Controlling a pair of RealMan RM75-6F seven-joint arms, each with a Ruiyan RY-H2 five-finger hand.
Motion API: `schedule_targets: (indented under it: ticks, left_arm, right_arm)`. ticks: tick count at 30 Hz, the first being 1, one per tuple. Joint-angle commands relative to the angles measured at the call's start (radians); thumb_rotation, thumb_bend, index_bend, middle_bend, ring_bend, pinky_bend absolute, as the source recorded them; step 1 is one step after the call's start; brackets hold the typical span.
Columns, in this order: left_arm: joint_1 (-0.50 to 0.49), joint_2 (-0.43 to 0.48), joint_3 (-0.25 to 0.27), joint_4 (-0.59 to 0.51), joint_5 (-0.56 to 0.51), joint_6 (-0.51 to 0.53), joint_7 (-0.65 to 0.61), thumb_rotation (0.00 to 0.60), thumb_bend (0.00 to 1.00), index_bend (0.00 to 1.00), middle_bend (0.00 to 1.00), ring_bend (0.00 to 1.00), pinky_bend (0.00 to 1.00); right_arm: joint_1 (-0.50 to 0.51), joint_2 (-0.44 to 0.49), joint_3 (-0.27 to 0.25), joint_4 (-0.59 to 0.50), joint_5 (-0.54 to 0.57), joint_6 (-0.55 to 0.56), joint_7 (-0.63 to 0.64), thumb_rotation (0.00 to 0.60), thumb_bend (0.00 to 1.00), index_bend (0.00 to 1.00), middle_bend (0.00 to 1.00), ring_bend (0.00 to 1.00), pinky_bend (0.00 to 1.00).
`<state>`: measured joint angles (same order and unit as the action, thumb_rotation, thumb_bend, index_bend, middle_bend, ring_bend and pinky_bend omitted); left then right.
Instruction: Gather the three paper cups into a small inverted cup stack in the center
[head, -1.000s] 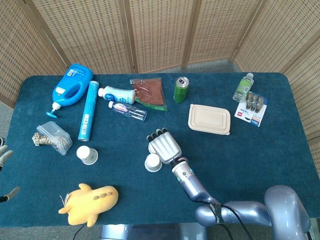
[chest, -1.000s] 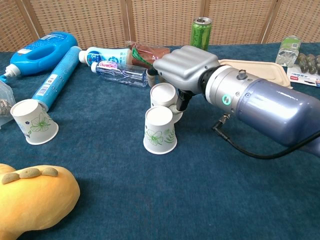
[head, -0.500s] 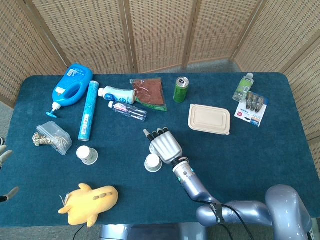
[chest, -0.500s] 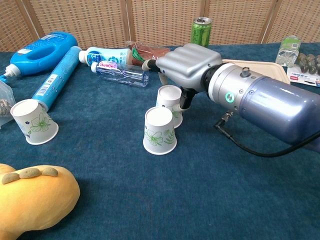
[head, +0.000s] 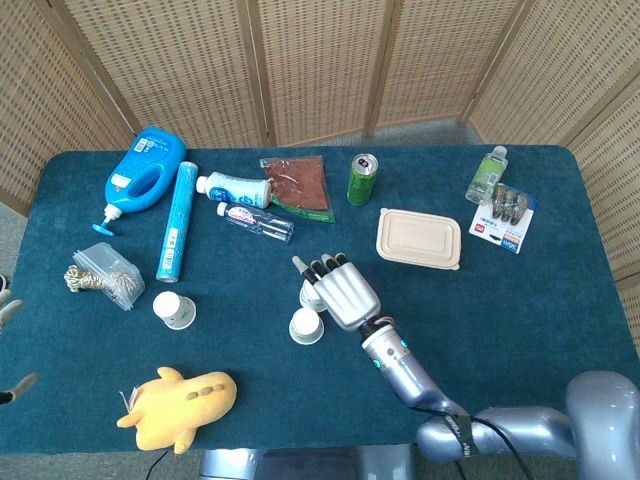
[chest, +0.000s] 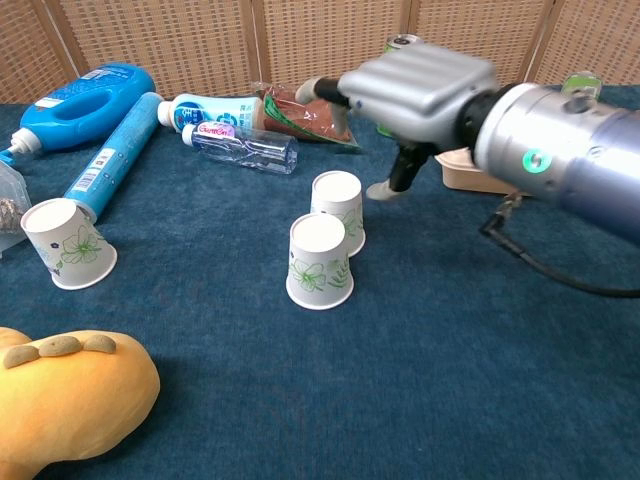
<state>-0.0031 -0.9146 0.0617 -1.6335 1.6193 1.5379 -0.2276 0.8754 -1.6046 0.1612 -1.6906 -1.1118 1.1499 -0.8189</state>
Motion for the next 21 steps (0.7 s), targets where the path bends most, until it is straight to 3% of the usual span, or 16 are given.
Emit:
schedule_targets:
  ticks: [1, 8, 13, 21]
  left_arm:
    - [0.002, -0.001, 0.002, -0.002, 0.004, 0.003, 0.003, 0.6, 0.26, 0.0, 0.0, 0.0, 0.0]
    - [0.003, -0.002, -0.001, -0.004, -0.001, 0.004, 0.009, 0.6, 0.25, 0.0, 0.0, 0.0, 0.0]
    - [0.003, -0.001, -0.004, -0.006, -0.005, 0.006, 0.009, 0.6, 0.26, 0.0, 0.0, 0.0, 0.0]
    - [0.009, 0.001, -0.003, -0.014, 0.0, 0.016, 0.012, 0.6, 0.26, 0.0, 0.0, 0.0, 0.0]
  right_arm:
    - [-0.042, 0.068, -0.023, -0.037, -0.07, 0.025, 0.084, 0.6, 0.24, 0.09, 0.31, 0.24, 0.37]
    - [-0.138, 0.17, -0.055, -0.028, -0.205, 0.105, 0.307, 0.6, 0.21, 0.1, 0.3, 0.24, 0.37]
    - [-0.206, 0.222, -0.093, 0.043, -0.297, 0.162, 0.444, 0.6, 0.15, 0.1, 0.18, 0.16, 0.31]
    - [-0.305, 0.278, -0.087, 0.144, -0.308, 0.235, 0.652, 0.6, 0.12, 0.08, 0.11, 0.09, 0.25]
